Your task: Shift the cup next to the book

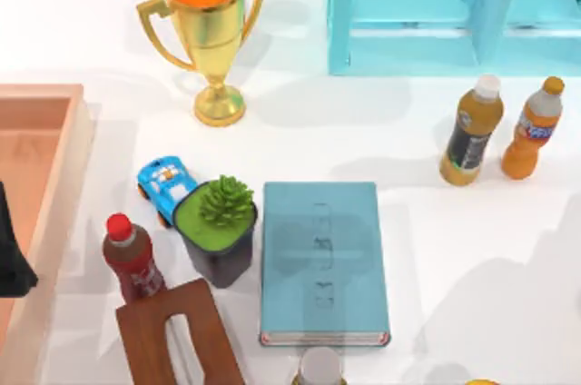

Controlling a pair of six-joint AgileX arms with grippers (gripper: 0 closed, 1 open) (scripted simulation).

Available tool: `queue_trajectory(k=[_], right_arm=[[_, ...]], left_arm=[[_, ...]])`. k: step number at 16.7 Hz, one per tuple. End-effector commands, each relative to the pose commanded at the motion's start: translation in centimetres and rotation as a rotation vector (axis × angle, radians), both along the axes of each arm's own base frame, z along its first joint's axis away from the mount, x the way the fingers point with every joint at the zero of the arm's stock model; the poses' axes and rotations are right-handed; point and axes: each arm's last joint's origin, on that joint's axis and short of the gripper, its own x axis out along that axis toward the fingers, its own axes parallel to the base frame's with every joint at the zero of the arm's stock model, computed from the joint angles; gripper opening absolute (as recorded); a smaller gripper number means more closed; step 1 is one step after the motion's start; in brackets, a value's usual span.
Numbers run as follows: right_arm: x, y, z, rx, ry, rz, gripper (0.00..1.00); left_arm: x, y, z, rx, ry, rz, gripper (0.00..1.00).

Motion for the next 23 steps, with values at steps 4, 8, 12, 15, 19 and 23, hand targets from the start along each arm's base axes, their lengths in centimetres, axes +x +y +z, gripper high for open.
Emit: queue_trajectory(k=[4, 8, 12, 15, 19, 23], right_arm=[[0.0, 0.2, 0.0, -0.001, -0.002, 0.004, 1.00], [0.2, 0.0, -2.2, 0.003, 0.005, -0.001, 1.00], [0.4, -0.2, -7.1, -0.007, -0.011, -0.001, 1.00], [0.1, 0.0, -9.7, -0.001, -0.002, 0.000, 1.00], [0.0, 0.0, -10.0, 0.000, 0.000, 0.000, 1.00], [0.0, 0.0, -10.0, 0.000, 0.000, 0.000, 0.70]], left_arm=[[0.0, 0.0, 0.0, 0.000, 0.000, 0.000, 1.00], [0.0, 0.0, 0.0, 0.000, 0.000, 0.000, 1.00], [0.0, 0.0, 0.0, 0.000, 0.000, 0.000, 1.00], [0.0, 0.0, 0.0, 0.000, 0.000, 0.000, 1.00], [0.0, 0.0, 0.0, 0.000, 0.000, 0.000, 1.00], [0.0, 0.0, 0.0, 0.000, 0.000, 0.000, 1.00]])
